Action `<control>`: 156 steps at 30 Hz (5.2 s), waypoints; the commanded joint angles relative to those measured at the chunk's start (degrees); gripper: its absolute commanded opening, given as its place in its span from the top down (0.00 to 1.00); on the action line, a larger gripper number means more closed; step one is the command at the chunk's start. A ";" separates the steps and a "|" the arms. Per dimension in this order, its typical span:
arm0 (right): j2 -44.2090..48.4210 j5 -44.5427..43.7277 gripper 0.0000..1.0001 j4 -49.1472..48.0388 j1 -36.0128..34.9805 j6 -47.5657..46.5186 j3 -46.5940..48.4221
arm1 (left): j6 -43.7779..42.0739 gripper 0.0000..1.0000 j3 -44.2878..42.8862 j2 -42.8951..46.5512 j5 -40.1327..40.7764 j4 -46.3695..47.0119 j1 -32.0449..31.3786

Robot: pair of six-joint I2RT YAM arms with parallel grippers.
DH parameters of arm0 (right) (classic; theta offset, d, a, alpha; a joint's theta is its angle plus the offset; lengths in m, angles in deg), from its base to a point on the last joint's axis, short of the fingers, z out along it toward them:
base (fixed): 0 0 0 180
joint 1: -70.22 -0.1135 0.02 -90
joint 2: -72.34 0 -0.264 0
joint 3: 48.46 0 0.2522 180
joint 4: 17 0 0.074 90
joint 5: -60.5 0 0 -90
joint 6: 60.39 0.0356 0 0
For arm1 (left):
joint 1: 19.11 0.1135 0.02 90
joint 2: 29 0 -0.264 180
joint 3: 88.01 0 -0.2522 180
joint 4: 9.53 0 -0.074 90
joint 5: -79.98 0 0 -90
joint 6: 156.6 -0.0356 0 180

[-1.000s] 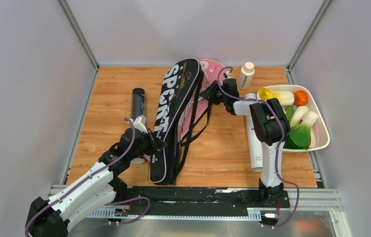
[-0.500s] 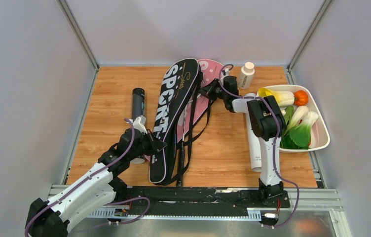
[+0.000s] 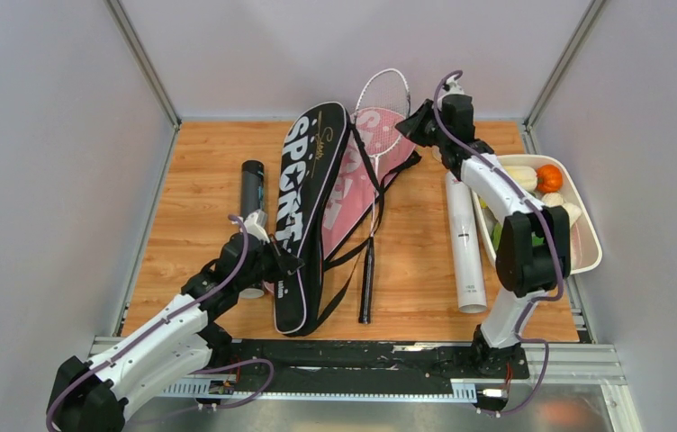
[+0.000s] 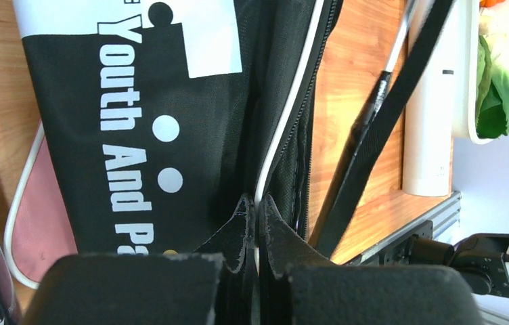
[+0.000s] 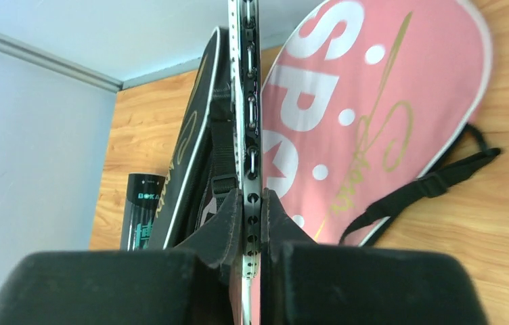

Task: Pack up the badminton gear
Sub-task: Pick up the racket from the center of the board, then place the racket in the racket bag.

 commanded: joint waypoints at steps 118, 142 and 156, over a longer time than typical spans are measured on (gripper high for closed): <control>-22.74 -3.06 1.00 -51.20 -14.93 39.95 -9.20 | 3.58 1.00 8.16 -2.03 -26.90 23.27 0.46; -15.86 24.43 0.42 -18.98 -12.34 14.62 -8.10 | 3.20 1.00 6.93 -4.93 -18.06 21.11 0.47; 11.49 29.74 0.50 -13.99 -17.64 3.66 -36.72 | 3.11 1.00 5.26 -6.45 -16.43 21.81 0.47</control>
